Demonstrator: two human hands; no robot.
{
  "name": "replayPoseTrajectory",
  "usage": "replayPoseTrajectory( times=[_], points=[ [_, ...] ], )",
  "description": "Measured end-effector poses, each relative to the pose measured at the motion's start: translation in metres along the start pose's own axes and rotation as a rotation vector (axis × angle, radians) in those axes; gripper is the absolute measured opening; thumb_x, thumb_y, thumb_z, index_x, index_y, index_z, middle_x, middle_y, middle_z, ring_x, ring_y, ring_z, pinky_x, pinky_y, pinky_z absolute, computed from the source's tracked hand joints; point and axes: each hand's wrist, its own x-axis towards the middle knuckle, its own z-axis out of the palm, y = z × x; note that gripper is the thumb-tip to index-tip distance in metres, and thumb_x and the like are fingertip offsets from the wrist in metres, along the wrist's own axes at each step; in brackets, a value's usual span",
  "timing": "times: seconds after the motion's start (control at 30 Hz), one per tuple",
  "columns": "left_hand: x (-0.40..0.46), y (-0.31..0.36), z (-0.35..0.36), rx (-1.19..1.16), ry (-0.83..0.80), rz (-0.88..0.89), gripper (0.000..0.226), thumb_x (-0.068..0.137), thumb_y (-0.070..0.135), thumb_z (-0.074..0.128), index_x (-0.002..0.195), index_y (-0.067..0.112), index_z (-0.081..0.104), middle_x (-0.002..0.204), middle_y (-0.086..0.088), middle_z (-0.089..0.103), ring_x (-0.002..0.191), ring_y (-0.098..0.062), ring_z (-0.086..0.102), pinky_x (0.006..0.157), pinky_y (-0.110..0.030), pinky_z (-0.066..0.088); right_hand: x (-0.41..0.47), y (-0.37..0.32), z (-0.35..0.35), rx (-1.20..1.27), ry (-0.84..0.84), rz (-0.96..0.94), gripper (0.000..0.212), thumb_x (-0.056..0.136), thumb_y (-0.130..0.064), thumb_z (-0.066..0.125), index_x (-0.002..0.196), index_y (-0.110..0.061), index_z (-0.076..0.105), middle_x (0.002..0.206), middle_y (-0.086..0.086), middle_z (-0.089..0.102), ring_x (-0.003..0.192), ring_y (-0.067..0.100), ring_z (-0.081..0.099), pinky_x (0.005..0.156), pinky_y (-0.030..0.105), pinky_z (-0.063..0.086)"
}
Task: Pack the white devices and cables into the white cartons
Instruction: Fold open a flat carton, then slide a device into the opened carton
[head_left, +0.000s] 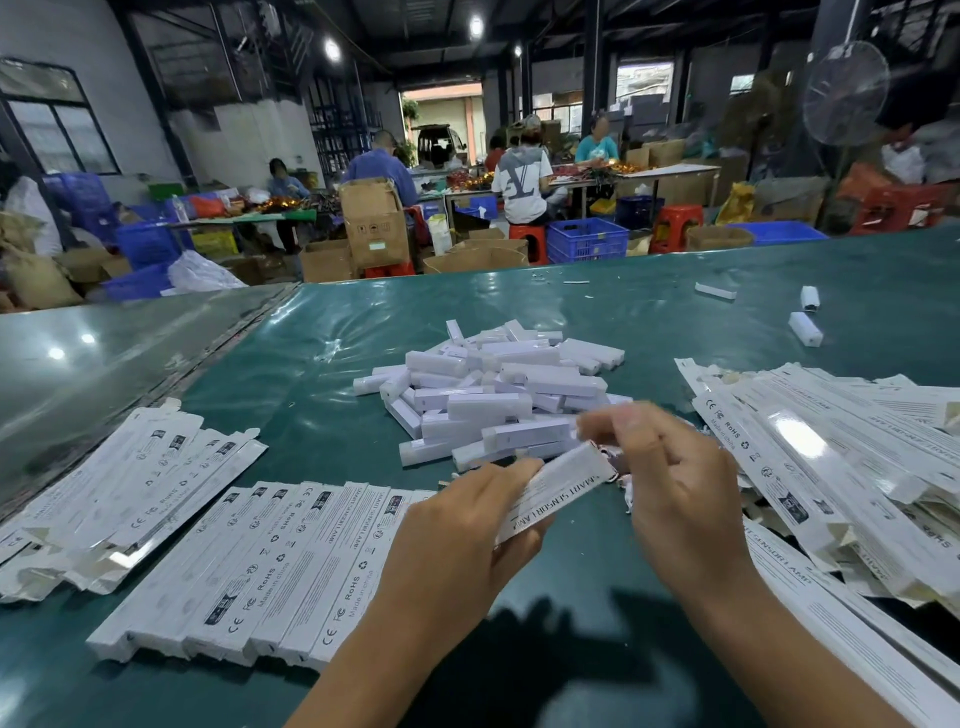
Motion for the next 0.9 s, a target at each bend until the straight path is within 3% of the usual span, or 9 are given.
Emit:
replayPoseTrajectory(
  times=[0.1, 0.2, 0.27, 0.33, 0.43, 0.57, 0.67, 0.8, 0.9],
  points=[
    [0.001, 0.007, 0.003, 0.026, -0.019, 0.087, 0.043, 0.094, 0.040, 0.056, 0.131, 0.021, 0.064, 0.103, 0.009, 0.070, 0.082, -0.011, 0.065, 0.063, -0.027, 0.054, 0.001, 0.001, 0.003, 0.280, -0.253, 0.198, 0.060, 0.091, -0.068, 0.037, 0.133, -0.032, 0.060, 0.129, -0.018, 0.067, 0.123, 0.001, 0.060, 0.102, 0.033, 0.047],
    [-0.002, 0.008, 0.007, 0.059, -0.042, 0.122, 0.042, 0.093, 0.042, 0.052, 0.124, 0.017, 0.066, 0.095, 0.005, 0.070, 0.080, -0.016, 0.067, 0.059, -0.030, 0.055, -0.006, 0.004, 0.010, 0.029, -0.467, 0.148, 0.055, 0.094, -0.065, 0.043, 0.139, -0.038, 0.056, 0.131, -0.024, 0.064, 0.122, -0.010, 0.055, 0.100, 0.017, 0.042],
    [-0.002, 0.008, 0.012, 0.080, -0.059, 0.121, 0.041, 0.094, 0.043, 0.051, 0.121, 0.017, 0.067, 0.096, 0.005, 0.071, 0.082, -0.017, 0.069, 0.059, -0.032, 0.056, -0.005, 0.010, 0.011, -0.058, -0.436, 0.133, 0.033, 0.104, -0.033, 0.050, 0.135, -0.033, 0.061, 0.122, -0.019, 0.069, 0.113, -0.005, 0.063, 0.095, 0.018, 0.050],
    [0.000, 0.009, 0.014, 0.112, -0.069, 0.116, 0.040, 0.093, 0.047, 0.054, 0.122, 0.022, 0.067, 0.099, 0.008, 0.072, 0.084, -0.015, 0.069, 0.061, -0.031, 0.057, -0.002, 0.014, 0.012, -0.036, -0.395, 0.193, 0.043, 0.103, -0.003, 0.044, 0.129, -0.030, 0.063, 0.114, -0.014, 0.073, 0.105, 0.002, 0.069, 0.092, 0.024, 0.054],
    [0.004, -0.003, 0.010, 0.140, 0.019, 0.023, 0.057, 0.077, 0.058, 0.076, 0.121, 0.024, 0.068, 0.106, 0.009, 0.074, 0.091, -0.015, 0.070, 0.076, -0.033, 0.056, 0.006, 0.016, 0.010, 0.002, -0.188, 0.300, 0.053, 0.096, 0.009, 0.034, 0.111, -0.031, 0.066, 0.103, -0.005, 0.076, 0.090, 0.006, 0.074, 0.076, 0.020, 0.056],
    [0.009, -0.021, -0.008, -0.654, 0.169, -0.586, 0.072, 0.063, 0.057, 0.088, 0.124, 0.034, 0.056, 0.114, 0.017, 0.070, 0.103, 0.000, 0.065, 0.079, -0.014, 0.051, 0.024, 0.024, -0.001, 0.496, 0.181, 0.729, 0.036, 0.097, 0.005, 0.038, 0.098, -0.015, 0.069, 0.094, 0.011, 0.078, 0.074, 0.018, 0.075, 0.057, 0.030, 0.056],
    [0.006, -0.010, 0.006, -1.235, 0.053, -0.595, 0.066, 0.071, 0.038, 0.088, 0.127, 0.020, 0.060, 0.124, 0.002, 0.071, 0.114, -0.013, 0.067, 0.084, -0.019, 0.054, 0.016, 0.024, 0.011, 0.650, 0.033, 0.889, 0.029, 0.097, 0.006, 0.045, 0.102, -0.006, 0.070, 0.097, 0.017, 0.076, 0.073, 0.025, 0.075, 0.055, 0.030, 0.061],
    [0.003, -0.001, 0.009, -1.384, 0.153, -0.459, 0.035, 0.086, 0.030, 0.079, 0.114, 0.012, 0.068, 0.121, -0.013, 0.071, 0.116, -0.028, 0.067, 0.091, -0.029, 0.056, -0.010, 0.032, 0.031, -0.043, -0.372, 0.553, 0.031, 0.101, -0.003, 0.045, 0.094, -0.020, 0.070, 0.096, -0.004, 0.073, 0.091, 0.015, 0.072, 0.074, 0.015, 0.054],
    [0.003, -0.008, 0.006, -1.111, 0.312, -0.510, 0.015, 0.086, 0.025, 0.074, 0.094, 0.015, 0.067, 0.080, -0.011, 0.072, 0.079, -0.025, 0.071, 0.075, -0.027, 0.056, 0.008, 0.046, 0.035, -0.422, -0.379, 0.203, 0.021, 0.102, -0.011, 0.048, 0.109, -0.022, 0.065, 0.104, -0.007, 0.069, 0.094, 0.007, 0.064, 0.081, 0.016, 0.049]
  ],
)
